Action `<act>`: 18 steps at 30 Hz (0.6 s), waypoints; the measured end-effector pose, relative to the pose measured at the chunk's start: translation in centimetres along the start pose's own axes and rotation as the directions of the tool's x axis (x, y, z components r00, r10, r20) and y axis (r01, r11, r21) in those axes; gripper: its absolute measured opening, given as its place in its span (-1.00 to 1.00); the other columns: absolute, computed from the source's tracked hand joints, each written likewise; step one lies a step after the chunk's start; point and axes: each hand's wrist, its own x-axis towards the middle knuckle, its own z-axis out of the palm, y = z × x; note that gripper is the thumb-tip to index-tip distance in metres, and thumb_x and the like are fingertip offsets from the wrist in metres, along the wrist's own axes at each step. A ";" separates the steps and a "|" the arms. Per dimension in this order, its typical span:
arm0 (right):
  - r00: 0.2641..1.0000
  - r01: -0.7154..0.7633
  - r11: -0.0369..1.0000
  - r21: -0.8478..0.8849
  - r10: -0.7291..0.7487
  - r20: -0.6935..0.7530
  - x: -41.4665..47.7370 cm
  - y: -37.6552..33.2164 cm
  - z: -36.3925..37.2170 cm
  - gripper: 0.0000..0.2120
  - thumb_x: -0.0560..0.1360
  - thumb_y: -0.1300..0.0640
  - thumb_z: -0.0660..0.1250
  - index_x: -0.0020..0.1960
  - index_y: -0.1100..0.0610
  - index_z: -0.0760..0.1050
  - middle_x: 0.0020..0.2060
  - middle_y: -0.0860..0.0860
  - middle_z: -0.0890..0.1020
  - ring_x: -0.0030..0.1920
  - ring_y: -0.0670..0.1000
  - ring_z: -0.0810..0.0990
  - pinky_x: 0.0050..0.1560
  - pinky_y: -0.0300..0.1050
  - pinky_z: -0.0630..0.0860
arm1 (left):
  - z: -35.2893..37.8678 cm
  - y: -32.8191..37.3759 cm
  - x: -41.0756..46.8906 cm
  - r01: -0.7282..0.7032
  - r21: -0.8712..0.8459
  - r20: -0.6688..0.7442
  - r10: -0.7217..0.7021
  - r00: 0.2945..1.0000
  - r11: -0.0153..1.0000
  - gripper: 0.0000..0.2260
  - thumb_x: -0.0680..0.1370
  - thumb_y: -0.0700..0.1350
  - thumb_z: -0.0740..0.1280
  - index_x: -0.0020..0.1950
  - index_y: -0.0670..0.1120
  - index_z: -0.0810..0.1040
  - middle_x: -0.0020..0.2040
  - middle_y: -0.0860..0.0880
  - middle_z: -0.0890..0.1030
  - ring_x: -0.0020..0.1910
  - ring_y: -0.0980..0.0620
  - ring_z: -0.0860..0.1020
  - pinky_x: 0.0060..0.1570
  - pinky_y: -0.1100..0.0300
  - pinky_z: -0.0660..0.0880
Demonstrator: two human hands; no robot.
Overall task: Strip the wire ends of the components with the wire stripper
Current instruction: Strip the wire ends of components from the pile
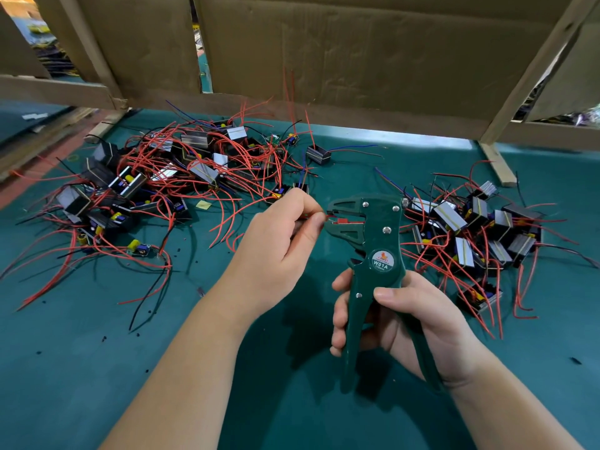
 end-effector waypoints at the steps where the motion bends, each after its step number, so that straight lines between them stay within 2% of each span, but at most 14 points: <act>1: 1.000 -0.003 1.000 0.000 0.003 -0.008 0.0 0.0 0.0 -0.54 0.29 0.03 0.54 0.06 0.28 0.57 -0.22 0.30 0.59 -0.26 0.26 0.61 -0.15 0.20 0.56 | 0.0 0.0 0.0 -0.005 0.003 -0.001 0.005 1.000 1.000 -0.87 0.62 -0.09 0.18 -0.13 0.03 0.37 -0.38 0.08 0.34 -0.43 0.12 0.25 -0.41 0.31 0.19; 8: 0.998 -0.020 1.000 0.000 0.020 -0.051 -0.1 -0.1 0.2 -0.60 0.28 -0.03 0.56 -0.03 0.23 0.61 -0.28 0.26 0.59 -0.32 0.22 0.60 -0.23 0.14 0.57 | 0.0 0.1 0.0 -0.039 0.033 -0.007 0.039 0.999 0.999 -0.88 0.63 -0.08 0.18 -0.12 0.02 0.38 -0.36 0.02 0.33 -0.42 0.08 0.25 -0.40 0.25 0.21; 13: 0.998 -0.017 1.000 -0.017 0.016 -0.064 -0.1 -0.1 0.2 -0.60 0.29 -0.06 0.55 -0.05 0.21 0.61 -0.29 0.25 0.58 -0.33 0.21 0.60 -0.24 0.13 0.57 | 0.0 0.0 0.1 -0.060 0.098 -0.020 0.062 0.998 0.993 -0.90 0.61 -0.08 0.18 -0.10 0.04 0.38 -0.35 0.14 0.37 -0.39 0.08 0.29 -0.33 0.21 0.21; 18: 0.997 -0.016 0.999 -0.029 0.014 -0.069 -0.1 -0.1 0.3 -0.60 0.28 -0.08 0.55 -0.06 0.19 0.61 -0.30 0.24 0.58 -0.34 0.21 0.59 -0.24 0.13 0.57 | -0.1 0.0 0.2 -0.086 0.129 -0.027 0.090 0.996 0.988 -0.90 0.61 -0.11 0.19 -0.10 0.00 0.40 -0.36 0.13 0.36 -0.38 0.06 0.29 -0.32 0.22 0.21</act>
